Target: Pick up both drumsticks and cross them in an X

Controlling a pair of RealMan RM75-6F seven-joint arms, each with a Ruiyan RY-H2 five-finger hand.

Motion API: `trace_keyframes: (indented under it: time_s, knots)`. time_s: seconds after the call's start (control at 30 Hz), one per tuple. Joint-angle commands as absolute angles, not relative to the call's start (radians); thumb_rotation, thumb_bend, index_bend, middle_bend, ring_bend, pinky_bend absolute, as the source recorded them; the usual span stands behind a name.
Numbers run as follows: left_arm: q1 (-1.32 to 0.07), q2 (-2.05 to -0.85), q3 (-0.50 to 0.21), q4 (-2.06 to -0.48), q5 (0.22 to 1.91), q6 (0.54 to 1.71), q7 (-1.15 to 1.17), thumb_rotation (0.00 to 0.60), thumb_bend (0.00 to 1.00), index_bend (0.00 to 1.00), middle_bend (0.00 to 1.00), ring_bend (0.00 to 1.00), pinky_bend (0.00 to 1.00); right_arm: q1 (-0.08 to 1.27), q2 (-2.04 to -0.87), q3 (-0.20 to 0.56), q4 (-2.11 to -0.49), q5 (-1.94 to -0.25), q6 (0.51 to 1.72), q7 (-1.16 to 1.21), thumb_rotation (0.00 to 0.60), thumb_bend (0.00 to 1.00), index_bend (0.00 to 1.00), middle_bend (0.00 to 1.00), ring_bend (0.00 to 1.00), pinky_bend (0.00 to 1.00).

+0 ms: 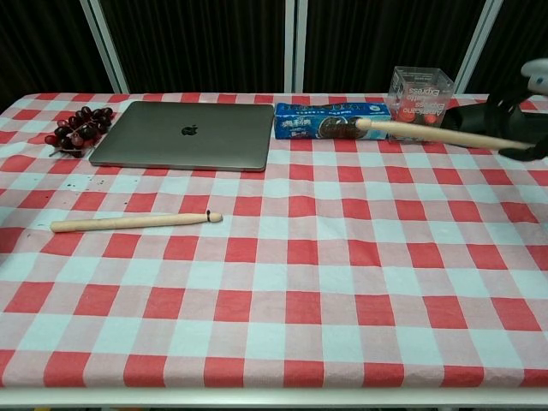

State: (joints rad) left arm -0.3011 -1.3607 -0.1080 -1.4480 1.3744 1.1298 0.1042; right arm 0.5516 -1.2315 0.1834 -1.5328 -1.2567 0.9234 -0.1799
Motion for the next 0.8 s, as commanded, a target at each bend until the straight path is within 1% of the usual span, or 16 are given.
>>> trace_keyframes:
  time_s: [0.03, 0.27, 0.5, 0.63, 0.8]
  knots:
    - [-0.372, -1.451, -0.141, -1.464, 1.291, 1.071, 0.244, 0.600, 0.30, 0.43, 0.44, 0.26, 0.32, 0.565, -1.189, 0.208, -1.568, -1.237, 0.924, -0.167, 0.600, 0.64, 0.63, 0.62, 0.31, 0.19]
    - [-0.432, -1.557, -0.166, -1.461, 1.183, 1.063, 0.442, 0.600, 0.29, 0.43, 0.44, 0.26, 0.35, 0.570, -1.173, 0.202, -1.578, -1.206, 0.922, -0.175, 0.600, 0.64, 0.63, 0.61, 0.31, 0.19]
    - [-0.482, -1.632, -0.155, -1.426, 1.075, 1.064, 0.654, 0.600, 0.28, 0.43, 0.46, 0.28, 0.35, 0.571, -1.180, 0.181, -1.555, -1.191, 0.911, -0.163, 0.600, 0.64, 0.63, 0.61, 0.31, 0.19]
    - [-0.490, -1.658, -0.144, -1.411, 1.030, 1.077, 0.717, 0.600, 0.27, 0.43, 0.46, 0.28, 0.35, 0.570, -1.186, 0.173, -1.544, -1.188, 0.909, -0.151, 0.600, 0.64, 0.62, 0.61, 0.31, 0.19]
    - [-0.490, -1.679, -0.131, -1.396, 1.007, 1.095, 0.730, 0.600, 0.27, 0.43, 0.49, 0.31, 0.35, 0.570, -1.198, 0.161, -1.523, -1.184, 0.898, -0.134, 0.600, 0.64, 0.62, 0.61, 0.31, 0.19]
